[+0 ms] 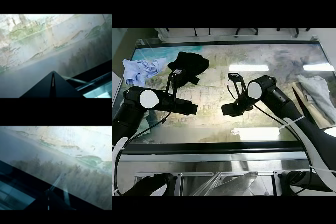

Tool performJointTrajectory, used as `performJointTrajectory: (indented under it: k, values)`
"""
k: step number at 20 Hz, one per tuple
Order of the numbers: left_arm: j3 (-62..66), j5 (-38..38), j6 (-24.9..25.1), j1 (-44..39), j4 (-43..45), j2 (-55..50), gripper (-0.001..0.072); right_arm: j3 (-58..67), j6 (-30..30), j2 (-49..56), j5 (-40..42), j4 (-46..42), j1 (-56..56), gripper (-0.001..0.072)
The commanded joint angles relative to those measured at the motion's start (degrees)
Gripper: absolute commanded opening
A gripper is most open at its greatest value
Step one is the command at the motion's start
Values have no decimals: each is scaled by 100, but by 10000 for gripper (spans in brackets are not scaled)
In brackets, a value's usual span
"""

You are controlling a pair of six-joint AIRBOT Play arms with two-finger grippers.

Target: Fold the shirts.

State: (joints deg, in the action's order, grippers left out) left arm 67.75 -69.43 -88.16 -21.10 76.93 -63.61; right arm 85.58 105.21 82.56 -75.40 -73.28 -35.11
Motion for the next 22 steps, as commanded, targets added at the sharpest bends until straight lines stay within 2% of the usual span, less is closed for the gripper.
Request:
performJointTrajectory:
  k: [1,5,9,11,12,13,14,15,17,20,22]
  values:
    - [2,0,0,-4,2,-4,17,-2,2,2,0,0,0,21]
    - [2,31,0,-4,-7,-4,17,-2,2,2,-2,0,0,20]
    - [0,741,4,-4,7,-20,17,-2,2,2,-2,0,0,21]
    - [2,1172,2,-2,527,-120,17,-2,2,7,-2,0,0,21]
    - [4,1211,-299,39,1045,-190,18,-2,2,7,-2,0,0,21]
    - [17,1217,-706,164,1425,-289,87,-2,2,9,-2,0,0,21]
    - [87,1158,-911,396,1556,-431,406,-2,7,9,26,0,0,21]
    - [243,1010,-986,750,1427,-667,605,-2,2,13,210,-2,0,21]
    - [595,951,-981,1497,1185,-1239,612,-2,2,17,535,7,0,21]
    - [1303,1628,-960,2570,990,-2277,612,-2,2,31,352,63,-2,21]
    - [1934,1985,-409,3195,-96,-3187,612,-4,4,61,297,68,-9,21]
